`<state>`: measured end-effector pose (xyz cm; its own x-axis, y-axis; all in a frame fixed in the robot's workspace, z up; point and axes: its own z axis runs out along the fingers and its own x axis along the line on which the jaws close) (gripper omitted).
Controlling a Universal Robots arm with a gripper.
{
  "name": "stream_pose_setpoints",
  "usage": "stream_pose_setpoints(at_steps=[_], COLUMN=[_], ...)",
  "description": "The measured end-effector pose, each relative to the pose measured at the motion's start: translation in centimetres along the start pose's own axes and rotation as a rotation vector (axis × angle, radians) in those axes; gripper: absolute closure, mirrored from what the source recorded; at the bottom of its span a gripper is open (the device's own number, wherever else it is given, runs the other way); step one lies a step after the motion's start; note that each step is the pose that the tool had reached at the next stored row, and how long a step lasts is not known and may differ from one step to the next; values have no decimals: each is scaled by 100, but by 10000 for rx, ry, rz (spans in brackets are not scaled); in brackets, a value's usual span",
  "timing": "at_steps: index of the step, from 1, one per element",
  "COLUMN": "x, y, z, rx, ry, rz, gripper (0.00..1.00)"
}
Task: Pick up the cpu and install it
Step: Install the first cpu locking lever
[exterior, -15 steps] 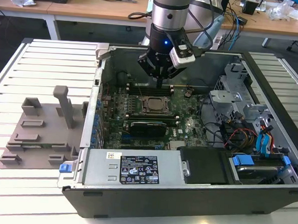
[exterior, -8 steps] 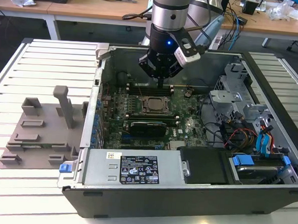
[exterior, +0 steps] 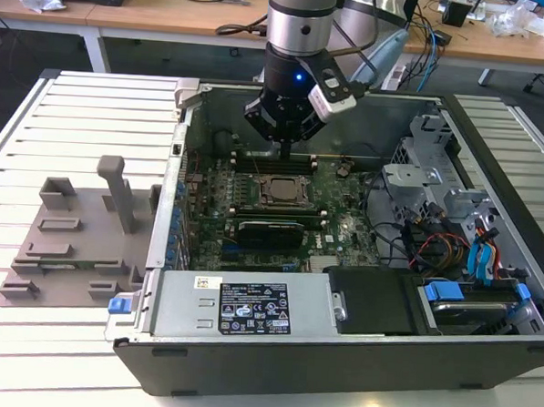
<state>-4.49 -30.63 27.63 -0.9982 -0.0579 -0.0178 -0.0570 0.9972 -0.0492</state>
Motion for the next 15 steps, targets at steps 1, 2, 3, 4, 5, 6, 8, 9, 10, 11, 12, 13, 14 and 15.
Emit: stream_pose_setpoints(at_steps=[1,2,3,4,5,6,8,9,10,11,12,13,14,15], x=[15,27,42,56,64,68,72,76,77,79,81,83,87,92], y=[1,1,2,3,3,4,4,4,4,5,5,5,6,6], z=[-1,-1,-1,0,0,2,2,3,3,4,5,5,5,6], rx=[1,1,1,7,21,35,39,39,41,43,46,46,45,46], ry=[1,1,0,2,4,4,3,3,3,4,4,4,3,2], rz=[0,0,0,-1,-1,0,-1,1,-2,-2,-3,-1,1,0], gripper=[89,89,89,89,89,89,89,89,89,89,89,89,89,89])
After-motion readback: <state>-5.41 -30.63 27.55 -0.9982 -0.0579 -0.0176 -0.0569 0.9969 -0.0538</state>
